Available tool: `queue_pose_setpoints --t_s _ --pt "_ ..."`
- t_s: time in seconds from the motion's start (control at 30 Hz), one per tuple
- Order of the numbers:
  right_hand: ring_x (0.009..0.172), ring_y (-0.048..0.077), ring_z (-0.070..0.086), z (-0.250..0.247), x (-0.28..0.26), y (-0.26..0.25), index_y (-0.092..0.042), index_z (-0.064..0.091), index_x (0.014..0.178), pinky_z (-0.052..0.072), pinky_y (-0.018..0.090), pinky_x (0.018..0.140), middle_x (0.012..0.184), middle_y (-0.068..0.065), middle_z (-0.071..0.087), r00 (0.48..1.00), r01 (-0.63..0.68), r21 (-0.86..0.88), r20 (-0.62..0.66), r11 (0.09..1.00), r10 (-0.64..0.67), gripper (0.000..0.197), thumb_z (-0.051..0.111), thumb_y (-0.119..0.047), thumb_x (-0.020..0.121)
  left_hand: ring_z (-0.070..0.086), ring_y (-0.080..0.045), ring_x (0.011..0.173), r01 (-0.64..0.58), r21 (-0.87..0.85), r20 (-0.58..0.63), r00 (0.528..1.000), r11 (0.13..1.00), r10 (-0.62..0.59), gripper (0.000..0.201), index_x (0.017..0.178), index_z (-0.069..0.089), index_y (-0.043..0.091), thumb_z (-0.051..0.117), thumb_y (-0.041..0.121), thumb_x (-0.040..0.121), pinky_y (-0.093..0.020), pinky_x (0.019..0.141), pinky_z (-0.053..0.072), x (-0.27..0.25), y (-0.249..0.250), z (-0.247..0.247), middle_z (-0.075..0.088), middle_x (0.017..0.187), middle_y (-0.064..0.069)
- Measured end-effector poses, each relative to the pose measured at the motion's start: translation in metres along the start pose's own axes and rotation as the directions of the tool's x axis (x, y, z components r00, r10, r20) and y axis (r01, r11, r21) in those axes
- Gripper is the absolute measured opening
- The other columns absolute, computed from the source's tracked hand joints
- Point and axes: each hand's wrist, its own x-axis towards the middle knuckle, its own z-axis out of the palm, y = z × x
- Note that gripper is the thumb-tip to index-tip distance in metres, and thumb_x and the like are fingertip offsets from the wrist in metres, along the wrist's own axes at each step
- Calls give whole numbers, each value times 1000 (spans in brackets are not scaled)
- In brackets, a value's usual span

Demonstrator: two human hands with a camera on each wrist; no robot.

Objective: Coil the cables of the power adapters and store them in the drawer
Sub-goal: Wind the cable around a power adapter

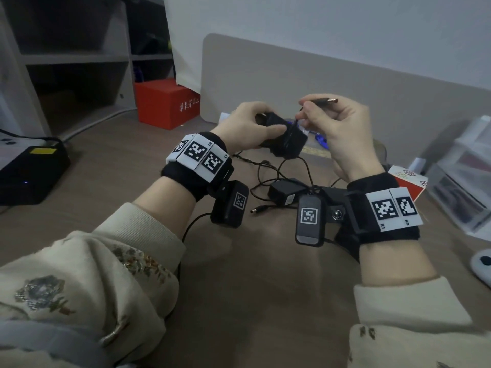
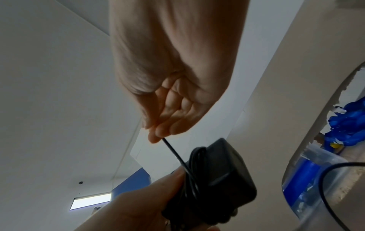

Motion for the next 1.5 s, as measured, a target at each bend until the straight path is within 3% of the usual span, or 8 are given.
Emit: queue_pose_setpoints --t_s 0.4,0.57,0.7,1.0,1.13,1.33,1.43,1.5 --pt "47 -2 46 -4 4 5 -8 61 76 38 10 52 53 -9 55 968 -133 -9 -217 991 128 19 60 -11 95 63 -9 83 -109 -164 198 970 980 141 18 108 64 14 68 12 91 -21 71 54 -7 3 -4 62 96 -1" --pt "58 5 50 -2 6 7 -10 60 76 47 16 61 67 1 52 953 -133 -12 -275 991 125 18 66 -15 92 62 -12 91 -215 -173 160 957 961 243 23 100 63 19 74 5 85 -28 84 56 -7 1 -2 63 98 -1" --pt "76 18 58 -3 5 9 -11 65 75 53 24 73 83 14 60 951 -149 -53 -281 988 128 18 67 -21 91 66 -14 83 -241 -200 148 951 950 272 29 97 61 22 74 0 82 -23 76 54 -7 1 -4 62 98 -4" --pt "75 16 68 -5 6 10 -17 73 89 53 31 74 74 -6 72 882 -444 99 -127 890 454 10 66 -23 89 62 -18 85 -471 54 59 881 880 469 27 90 68 28 79 13 70 -39 80 55 -7 -1 0 57 89 10" --pt "80 20 70 -4 8 14 -7 68 101 58 31 65 84 3 72 877 -432 164 -155 887 455 14 67 -15 90 63 -15 113 -550 136 40 834 824 550 18 86 71 16 78 2 76 -38 93 50 -5 -2 2 63 96 -8" --pt "73 12 69 2 3 15 -6 66 77 57 25 63 83 10 68 935 -311 105 -143 944 324 20 59 -8 95 50 -16 130 -590 274 39 796 759 604 26 97 69 32 70 11 82 -54 106 35 2 -6 4 68 109 12" --pt "69 11 69 3 3 14 -6 66 78 57 23 60 84 11 66 942 -287 102 -149 952 300 19 58 -8 96 43 -15 130 -622 230 61 776 748 627 44 113 65 27 64 4 76 -36 115 24 1 -4 5 58 124 12" --pt "72 15 69 3 3 14 -6 67 79 58 26 63 84 11 68 944 -283 88 -151 955 294 20 57 -8 97 34 -9 133 -560 178 79 827 809 556 52 129 53 25 63 15 78 -29 114 19 -4 1 4 44 133 9"
